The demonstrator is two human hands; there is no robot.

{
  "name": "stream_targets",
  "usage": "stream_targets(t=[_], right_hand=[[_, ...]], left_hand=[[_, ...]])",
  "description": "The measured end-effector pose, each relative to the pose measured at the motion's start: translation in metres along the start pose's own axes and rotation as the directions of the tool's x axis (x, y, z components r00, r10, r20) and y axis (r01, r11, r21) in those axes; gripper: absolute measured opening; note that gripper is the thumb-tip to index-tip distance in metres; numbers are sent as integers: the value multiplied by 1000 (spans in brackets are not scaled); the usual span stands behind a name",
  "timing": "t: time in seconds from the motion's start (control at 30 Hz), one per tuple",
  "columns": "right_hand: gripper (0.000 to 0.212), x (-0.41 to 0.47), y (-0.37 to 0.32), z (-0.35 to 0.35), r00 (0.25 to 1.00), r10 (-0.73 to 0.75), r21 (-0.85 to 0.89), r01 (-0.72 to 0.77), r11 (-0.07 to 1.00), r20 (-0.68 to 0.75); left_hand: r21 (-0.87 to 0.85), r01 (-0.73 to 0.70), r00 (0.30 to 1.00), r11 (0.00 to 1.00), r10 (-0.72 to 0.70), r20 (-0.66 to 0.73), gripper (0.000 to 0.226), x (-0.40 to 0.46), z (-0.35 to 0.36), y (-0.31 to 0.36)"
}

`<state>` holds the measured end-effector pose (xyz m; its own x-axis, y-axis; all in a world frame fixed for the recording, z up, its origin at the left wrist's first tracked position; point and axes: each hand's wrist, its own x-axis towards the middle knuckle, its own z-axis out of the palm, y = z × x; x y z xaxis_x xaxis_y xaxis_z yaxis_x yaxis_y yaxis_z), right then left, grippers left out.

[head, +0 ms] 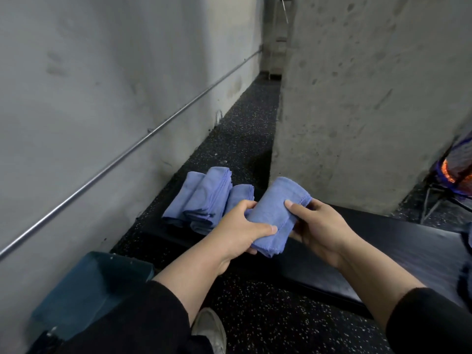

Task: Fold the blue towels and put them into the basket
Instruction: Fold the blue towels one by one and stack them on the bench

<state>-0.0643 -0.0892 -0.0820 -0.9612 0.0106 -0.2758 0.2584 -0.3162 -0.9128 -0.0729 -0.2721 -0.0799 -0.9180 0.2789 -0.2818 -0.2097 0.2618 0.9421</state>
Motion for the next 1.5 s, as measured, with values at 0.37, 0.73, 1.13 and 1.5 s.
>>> stream_targets(t=[0.37,0.73,1.13,1.5], right_hand=[[17,102,-3,61,995,-40,-299,10,954,-95],[59,135,25,66,935,-328,-936,-8,353,-132],[50,118,29,44,886,-289,-917,395,59,363],[45,74,3,4,842,-424,-884,436,171,333]], left_hand=[[776,29,890,630,337,-307,27,-2,-76,21],[958,-154,986,242,102,132,37,37,-73,-5],[962,-135,980,236,176,94,38,45,-66,1],[898,-138,966,417,256,30,41,48,-32,35]])
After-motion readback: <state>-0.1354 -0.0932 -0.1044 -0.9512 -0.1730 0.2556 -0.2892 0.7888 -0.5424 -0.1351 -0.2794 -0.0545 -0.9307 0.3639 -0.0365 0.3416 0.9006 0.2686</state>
